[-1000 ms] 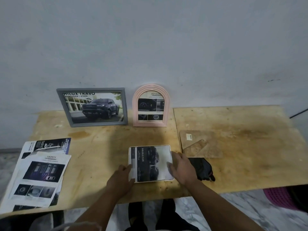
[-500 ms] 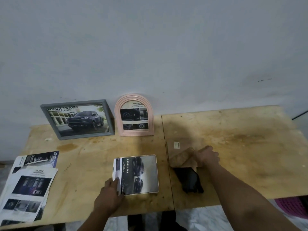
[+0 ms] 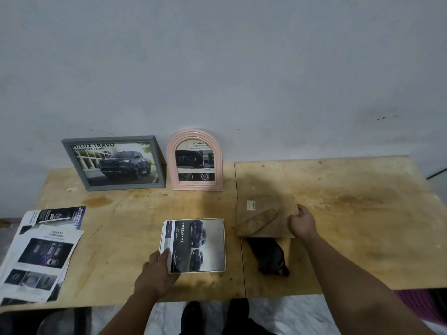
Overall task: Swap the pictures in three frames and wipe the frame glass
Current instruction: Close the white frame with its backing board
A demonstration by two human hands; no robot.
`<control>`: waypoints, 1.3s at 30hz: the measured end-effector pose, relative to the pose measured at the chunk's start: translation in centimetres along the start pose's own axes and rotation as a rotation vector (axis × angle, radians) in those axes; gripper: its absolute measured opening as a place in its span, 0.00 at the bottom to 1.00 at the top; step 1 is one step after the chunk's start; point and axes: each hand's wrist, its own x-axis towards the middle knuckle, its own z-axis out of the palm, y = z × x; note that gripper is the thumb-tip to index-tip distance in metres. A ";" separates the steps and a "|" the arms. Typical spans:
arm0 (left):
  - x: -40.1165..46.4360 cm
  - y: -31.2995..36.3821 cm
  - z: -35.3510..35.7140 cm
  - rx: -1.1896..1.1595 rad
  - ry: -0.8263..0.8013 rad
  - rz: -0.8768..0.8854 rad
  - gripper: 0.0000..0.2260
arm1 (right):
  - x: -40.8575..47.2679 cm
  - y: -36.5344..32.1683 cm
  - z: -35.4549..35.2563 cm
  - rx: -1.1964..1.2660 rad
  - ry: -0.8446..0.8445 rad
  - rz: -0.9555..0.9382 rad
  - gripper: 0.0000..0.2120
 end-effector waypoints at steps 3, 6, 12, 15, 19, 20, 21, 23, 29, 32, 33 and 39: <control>-0.2 -0.6 -0.2 -0.043 -0.005 0.032 0.39 | -1.0 -0.2 -0.1 0.220 -0.027 0.026 0.30; -0.3 -2.0 -0.6 -0.133 -0.016 0.048 0.38 | -3.4 -0.7 1.3 0.219 -0.026 -0.013 0.30; 0.9 -4.5 -1.4 -0.236 -0.053 0.130 0.29 | -11.0 -1.5 8.6 0.098 -0.079 -0.111 0.25; 1.6 -5.1 -1.5 -0.242 -0.060 0.173 0.28 | -12.8 -0.6 12.7 0.040 -0.115 -0.143 0.25; 2.6 -5.8 -1.6 -0.277 -0.084 0.222 0.27 | -14.1 0.8 17.5 0.015 -0.092 -0.115 0.27; 3.2 -6.2 -1.3 -0.292 -0.094 0.230 0.29 | -14.2 1.2 18.4 0.017 -0.073 -0.113 0.27; 3.6 -6.6 -1.0 -0.296 -0.107 0.230 0.30 | -14.5 1.4 19.0 0.009 -0.051 -0.126 0.27; 5.7 -7.9 0.7 -0.311 -0.138 0.237 0.28 | -14.7 1.7 20.0 -0.033 -0.028 -0.156 0.26; 2.9 -6.7 -2.2 -0.297 -0.126 0.285 0.27 | -15.7 1.1 21.1 -0.434 -0.119 -0.172 0.41; 2.1 -6.3 -2.8 -0.299 -0.126 0.284 0.30 | -15.7 1.5 21.2 -0.642 -0.094 -0.129 0.46; 1.9 -6.3 -2.8 -0.296 -0.131 0.282 0.29 | -15.7 1.7 21.3 -0.690 -0.086 -0.120 0.47; 2.1 -6.4 -2.4 -0.259 -0.074 0.287 0.22 | -14.9 2.2 21.5 -0.853 -0.091 -0.126 0.47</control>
